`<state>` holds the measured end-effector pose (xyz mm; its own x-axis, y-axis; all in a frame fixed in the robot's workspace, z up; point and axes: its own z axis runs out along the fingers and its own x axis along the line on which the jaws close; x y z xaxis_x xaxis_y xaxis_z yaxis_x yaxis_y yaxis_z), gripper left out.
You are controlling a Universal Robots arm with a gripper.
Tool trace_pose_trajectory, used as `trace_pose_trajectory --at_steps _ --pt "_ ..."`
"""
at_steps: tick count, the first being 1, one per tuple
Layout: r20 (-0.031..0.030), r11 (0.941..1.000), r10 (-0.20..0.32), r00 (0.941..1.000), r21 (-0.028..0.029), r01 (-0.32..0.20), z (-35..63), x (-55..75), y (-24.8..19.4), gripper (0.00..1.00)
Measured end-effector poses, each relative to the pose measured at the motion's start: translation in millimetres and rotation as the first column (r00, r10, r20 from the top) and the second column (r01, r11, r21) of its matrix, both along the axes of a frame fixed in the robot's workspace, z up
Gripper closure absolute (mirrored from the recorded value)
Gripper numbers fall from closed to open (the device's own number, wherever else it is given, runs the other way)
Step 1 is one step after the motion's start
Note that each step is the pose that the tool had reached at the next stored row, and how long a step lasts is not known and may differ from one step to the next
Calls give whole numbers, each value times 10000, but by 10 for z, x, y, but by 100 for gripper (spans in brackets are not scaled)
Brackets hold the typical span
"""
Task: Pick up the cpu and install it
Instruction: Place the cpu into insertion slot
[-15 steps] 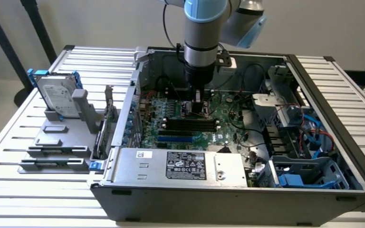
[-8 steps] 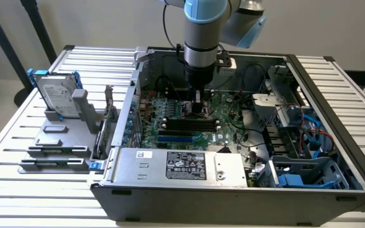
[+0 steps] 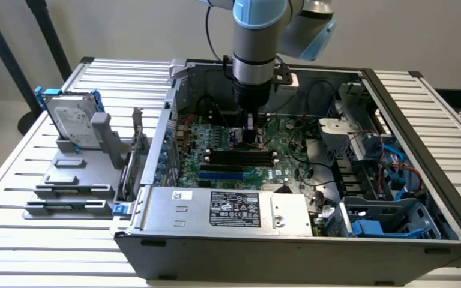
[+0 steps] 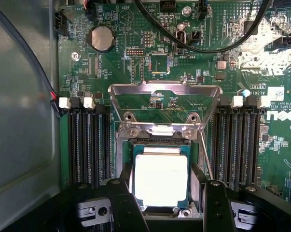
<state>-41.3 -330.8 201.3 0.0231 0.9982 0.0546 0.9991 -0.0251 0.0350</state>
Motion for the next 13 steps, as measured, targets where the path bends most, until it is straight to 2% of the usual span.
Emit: trace_pose_trajectory --at_steps 4,11,13 --pt "0 10000 0 10000 -87 0 -5 0 15 45" --pt "0 9999 0 10000 -152 0 -20 0 35 45" --pt "-1 9998 0 10000 -188 0 -23 0 41 45"
